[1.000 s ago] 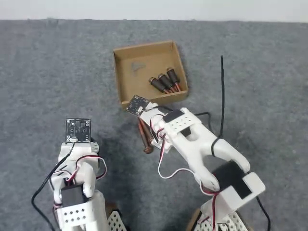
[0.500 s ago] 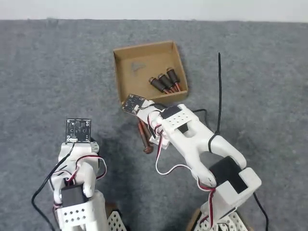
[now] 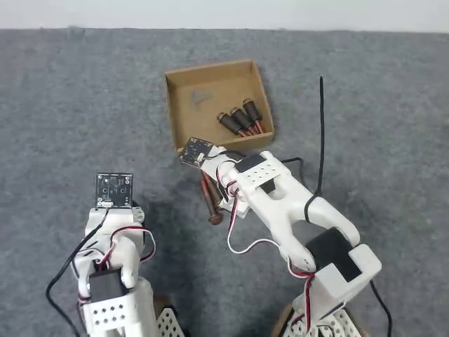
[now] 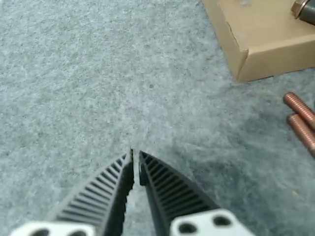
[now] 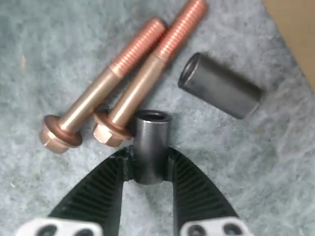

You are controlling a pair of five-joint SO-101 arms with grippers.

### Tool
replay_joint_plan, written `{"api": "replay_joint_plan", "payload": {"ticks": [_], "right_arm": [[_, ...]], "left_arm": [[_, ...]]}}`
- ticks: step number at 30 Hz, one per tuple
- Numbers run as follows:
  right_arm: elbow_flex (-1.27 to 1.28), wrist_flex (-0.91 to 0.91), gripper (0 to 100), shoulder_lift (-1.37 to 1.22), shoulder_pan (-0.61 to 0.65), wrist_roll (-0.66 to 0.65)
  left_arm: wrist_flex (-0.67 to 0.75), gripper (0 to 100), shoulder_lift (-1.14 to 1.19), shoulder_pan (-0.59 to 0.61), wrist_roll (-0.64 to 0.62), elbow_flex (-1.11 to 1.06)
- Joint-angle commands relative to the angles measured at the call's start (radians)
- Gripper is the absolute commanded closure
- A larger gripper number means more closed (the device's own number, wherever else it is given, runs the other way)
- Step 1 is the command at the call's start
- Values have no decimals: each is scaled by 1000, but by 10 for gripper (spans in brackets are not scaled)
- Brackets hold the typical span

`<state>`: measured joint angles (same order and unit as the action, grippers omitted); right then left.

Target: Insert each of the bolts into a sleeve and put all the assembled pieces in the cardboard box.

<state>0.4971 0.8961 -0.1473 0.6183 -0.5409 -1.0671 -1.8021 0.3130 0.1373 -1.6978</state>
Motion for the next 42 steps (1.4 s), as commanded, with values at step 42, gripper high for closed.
{"api": "replay_joint_plan", "payload": {"ticks": [42], "right_arm": [[730, 65, 991, 891, -469, 221]], "left_arm": [[17, 983, -14, -2, 2, 12]]}}
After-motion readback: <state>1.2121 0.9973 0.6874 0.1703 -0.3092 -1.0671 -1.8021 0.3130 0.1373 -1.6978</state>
